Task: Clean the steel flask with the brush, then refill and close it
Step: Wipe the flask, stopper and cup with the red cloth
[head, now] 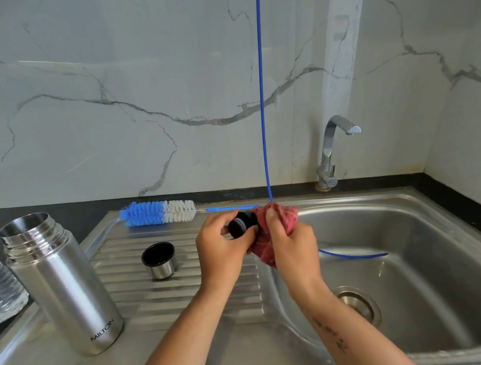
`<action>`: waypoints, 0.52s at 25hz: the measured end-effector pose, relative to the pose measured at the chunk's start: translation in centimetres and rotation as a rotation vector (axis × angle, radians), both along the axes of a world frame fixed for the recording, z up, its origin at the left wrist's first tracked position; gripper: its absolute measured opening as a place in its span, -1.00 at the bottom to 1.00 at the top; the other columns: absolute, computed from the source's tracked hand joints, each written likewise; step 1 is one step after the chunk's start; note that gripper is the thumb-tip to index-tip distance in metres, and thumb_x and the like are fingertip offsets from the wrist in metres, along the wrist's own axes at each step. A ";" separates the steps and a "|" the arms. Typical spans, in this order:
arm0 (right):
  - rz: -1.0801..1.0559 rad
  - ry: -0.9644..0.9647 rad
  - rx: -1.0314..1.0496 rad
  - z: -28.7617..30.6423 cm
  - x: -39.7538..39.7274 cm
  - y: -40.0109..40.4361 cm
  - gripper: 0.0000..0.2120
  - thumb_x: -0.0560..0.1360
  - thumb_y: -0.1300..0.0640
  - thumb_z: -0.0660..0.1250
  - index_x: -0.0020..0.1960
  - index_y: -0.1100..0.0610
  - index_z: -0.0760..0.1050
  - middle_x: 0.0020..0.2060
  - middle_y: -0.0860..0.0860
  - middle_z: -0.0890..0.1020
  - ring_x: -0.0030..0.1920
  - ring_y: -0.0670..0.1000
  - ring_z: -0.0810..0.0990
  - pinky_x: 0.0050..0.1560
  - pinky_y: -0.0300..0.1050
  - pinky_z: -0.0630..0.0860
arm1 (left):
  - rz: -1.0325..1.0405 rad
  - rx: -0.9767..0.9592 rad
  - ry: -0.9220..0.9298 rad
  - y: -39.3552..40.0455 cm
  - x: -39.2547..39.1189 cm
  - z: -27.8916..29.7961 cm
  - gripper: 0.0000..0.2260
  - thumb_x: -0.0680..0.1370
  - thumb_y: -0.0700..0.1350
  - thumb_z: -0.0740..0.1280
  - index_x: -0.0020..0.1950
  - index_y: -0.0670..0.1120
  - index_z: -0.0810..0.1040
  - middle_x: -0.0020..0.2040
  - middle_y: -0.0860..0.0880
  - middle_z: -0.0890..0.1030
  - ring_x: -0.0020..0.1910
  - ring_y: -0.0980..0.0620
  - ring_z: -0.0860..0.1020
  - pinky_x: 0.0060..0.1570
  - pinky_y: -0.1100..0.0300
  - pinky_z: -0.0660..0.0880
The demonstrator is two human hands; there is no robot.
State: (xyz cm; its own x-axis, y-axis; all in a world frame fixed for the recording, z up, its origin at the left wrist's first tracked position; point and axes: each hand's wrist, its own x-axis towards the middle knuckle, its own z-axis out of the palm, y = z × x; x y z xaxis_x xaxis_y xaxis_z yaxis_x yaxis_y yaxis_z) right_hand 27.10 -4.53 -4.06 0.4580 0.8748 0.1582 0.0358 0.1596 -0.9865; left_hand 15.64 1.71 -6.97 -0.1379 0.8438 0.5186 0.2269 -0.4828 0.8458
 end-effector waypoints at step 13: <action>-0.091 -0.136 -0.038 -0.4 0.2 0.4 -0.52 0.67 -0.03 0.27 -0.22 0.32 0.60 -0.48 0.13 0.61 -0.47 -0.04 0.56 -0.39 -0.03 0.58 | -0.104 0.126 0.071 -1.3 0.7 0.5 -0.68 0.28 -0.19 0.63 -0.01 -0.09 0.69 -0.08 0.06 0.66 -0.06 0.14 0.60 -0.02 0.04 0.59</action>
